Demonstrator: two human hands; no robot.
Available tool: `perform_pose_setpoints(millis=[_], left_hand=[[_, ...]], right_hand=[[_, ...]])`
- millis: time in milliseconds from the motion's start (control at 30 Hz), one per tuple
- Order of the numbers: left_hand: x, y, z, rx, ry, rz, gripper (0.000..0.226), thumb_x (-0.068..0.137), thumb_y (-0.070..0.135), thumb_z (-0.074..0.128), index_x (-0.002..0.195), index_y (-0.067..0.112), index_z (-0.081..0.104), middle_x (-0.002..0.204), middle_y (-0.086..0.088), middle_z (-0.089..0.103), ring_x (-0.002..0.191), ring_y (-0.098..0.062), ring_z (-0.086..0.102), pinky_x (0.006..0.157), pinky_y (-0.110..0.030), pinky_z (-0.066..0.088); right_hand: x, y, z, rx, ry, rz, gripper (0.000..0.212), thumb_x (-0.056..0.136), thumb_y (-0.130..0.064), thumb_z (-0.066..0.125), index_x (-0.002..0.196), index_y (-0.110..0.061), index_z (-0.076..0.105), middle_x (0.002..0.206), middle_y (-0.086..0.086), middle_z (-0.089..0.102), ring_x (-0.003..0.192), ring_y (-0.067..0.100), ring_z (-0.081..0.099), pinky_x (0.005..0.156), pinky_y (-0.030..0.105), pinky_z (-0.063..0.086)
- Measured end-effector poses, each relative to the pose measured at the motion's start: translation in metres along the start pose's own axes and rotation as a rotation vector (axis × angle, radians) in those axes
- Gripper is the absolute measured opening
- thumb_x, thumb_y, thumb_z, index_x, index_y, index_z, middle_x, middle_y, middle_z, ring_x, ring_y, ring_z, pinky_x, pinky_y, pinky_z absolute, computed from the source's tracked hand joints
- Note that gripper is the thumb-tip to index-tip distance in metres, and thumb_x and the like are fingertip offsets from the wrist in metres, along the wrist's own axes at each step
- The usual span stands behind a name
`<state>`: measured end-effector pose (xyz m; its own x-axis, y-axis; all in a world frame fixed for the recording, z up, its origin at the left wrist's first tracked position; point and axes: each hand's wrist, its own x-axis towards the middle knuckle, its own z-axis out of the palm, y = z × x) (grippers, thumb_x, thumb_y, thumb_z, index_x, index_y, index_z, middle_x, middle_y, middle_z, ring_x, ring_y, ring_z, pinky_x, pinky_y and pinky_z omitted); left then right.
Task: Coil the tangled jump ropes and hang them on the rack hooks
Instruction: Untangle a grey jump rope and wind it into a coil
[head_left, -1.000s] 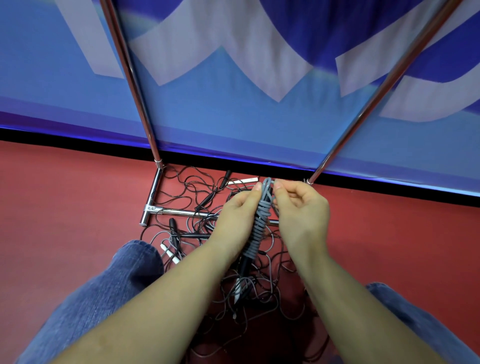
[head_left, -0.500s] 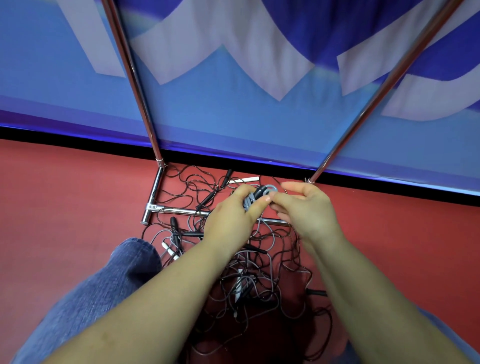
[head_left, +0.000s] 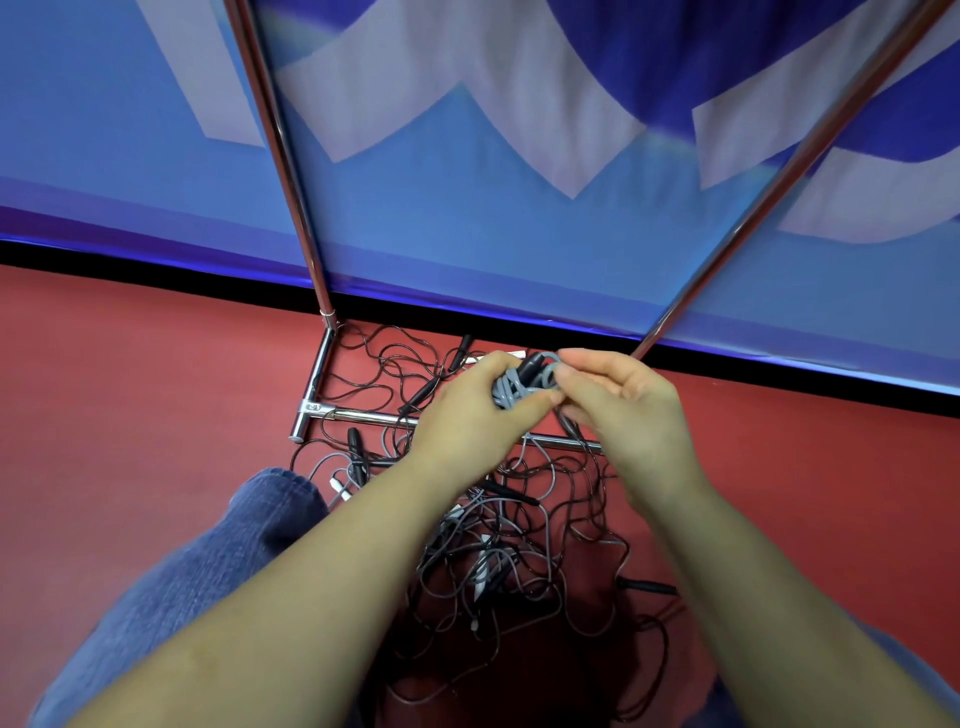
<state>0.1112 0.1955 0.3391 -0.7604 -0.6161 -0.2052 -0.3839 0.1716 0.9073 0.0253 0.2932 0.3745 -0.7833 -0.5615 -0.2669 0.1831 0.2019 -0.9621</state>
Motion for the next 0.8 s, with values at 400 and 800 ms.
perform_pose_setpoints(millis=[400,800], left_hand=[[0.000,-0.003,0.010,-0.104,0.055,0.055,0.038,0.064,0.064,0.062,0.094,0.041,0.060,0.087,0.015,0.069,0.087,-0.013,0.066,0.083,-0.044,0.053],[-0.056,0.027,0.025,-0.038,0.062,0.131,0.052,0.068,0.063,0.049,0.116,0.044,0.060,0.096,0.020,0.069,0.096,-0.005,0.063,0.089,-0.033,0.050]], right_hand=[[-0.002,0.018,0.016,0.524,0.162,0.190,0.010,0.093,-0.013,0.056,0.092,-0.008,0.065,0.083,0.005,0.073,0.077,0.011,0.071,0.071,0.019,0.057],[-0.005,-0.006,-0.011,0.329,0.187,0.180,0.018,0.095,-0.012,0.054,0.080,-0.004,0.059,0.077,0.007,0.062,0.062,0.014,0.061,0.063,0.025,0.053]])
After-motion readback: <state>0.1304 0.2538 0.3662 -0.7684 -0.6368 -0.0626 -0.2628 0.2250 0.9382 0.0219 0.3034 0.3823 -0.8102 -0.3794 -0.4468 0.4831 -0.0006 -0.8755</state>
